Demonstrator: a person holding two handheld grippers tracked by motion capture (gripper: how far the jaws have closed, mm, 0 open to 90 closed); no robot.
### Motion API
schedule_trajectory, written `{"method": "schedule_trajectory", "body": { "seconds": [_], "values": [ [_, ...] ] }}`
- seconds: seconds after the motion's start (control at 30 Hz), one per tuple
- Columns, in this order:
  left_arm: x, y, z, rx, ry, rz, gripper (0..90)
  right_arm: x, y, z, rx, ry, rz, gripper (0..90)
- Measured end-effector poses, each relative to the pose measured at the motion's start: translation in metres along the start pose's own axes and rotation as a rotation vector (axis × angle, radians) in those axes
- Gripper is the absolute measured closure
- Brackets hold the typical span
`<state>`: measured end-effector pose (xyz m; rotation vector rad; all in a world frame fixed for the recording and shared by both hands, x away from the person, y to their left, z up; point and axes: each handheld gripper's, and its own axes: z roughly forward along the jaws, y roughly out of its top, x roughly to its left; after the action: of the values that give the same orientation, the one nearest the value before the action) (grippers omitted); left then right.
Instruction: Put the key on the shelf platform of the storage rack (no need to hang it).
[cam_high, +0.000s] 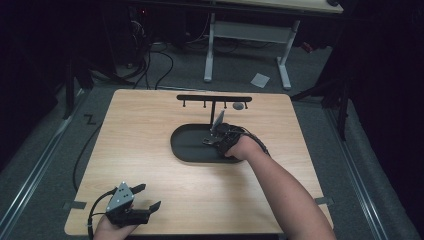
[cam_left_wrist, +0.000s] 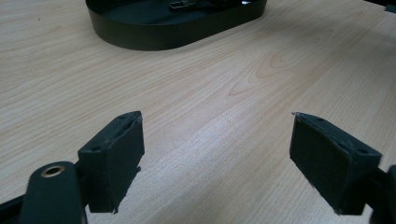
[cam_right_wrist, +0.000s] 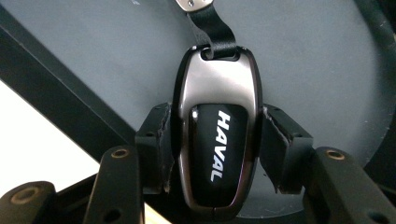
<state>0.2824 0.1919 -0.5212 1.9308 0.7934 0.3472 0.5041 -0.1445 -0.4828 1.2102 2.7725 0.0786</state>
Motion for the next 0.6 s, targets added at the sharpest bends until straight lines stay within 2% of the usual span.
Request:
{"method": "schedule_trajectory", "body": {
  "seconds": [0.1,0.13,0.2,0.37,0.43,0.47,0.5,0.6],
  "values": [
    [0.0001,-0.0002,-0.0002,0.001,0.001,0.000,18.6,-0.0011,-0.0007,0.0028,-0.003,0.006,0.000,48.6],
    [0.0001,-0.0002,-0.0003,0.001,0.001,0.000,18.6,-0.0002,-0.0009,0.0032,-0.003,0.014,0.020,48.6],
    [0.0000,-0.0003,-0.0003,-0.001,0.002,0.000,18.6,-0.0012,-0.0011,0.0048,-0.005,0.012,0.006,48.4],
    [0.0000,-0.0005,-0.0003,0.000,0.003,-0.001,18.6,-0.0020,-0.0013,0.0055,-0.011,0.022,0.012,47.9],
    [0.0001,-0.0005,-0.0004,0.000,0.003,-0.001,18.6,-0.0019,-0.0014,0.0055,-0.010,0.024,0.012,46.3],
    [0.0003,-0.0006,-0.0003,0.000,0.002,-0.002,18.6,-0.0014,-0.0015,0.0045,-0.014,0.036,0.028,40.6],
    [0.0005,-0.0007,-0.0002,0.000,0.003,-0.002,18.6,-0.0010,-0.0017,0.0037,-0.017,0.038,0.030,39.4],
    [0.0005,-0.0005,-0.0001,0.000,0.003,-0.002,18.6,-0.0002,-0.0029,-0.0017,-0.039,0.021,0.029,36.7]
  ]
}}
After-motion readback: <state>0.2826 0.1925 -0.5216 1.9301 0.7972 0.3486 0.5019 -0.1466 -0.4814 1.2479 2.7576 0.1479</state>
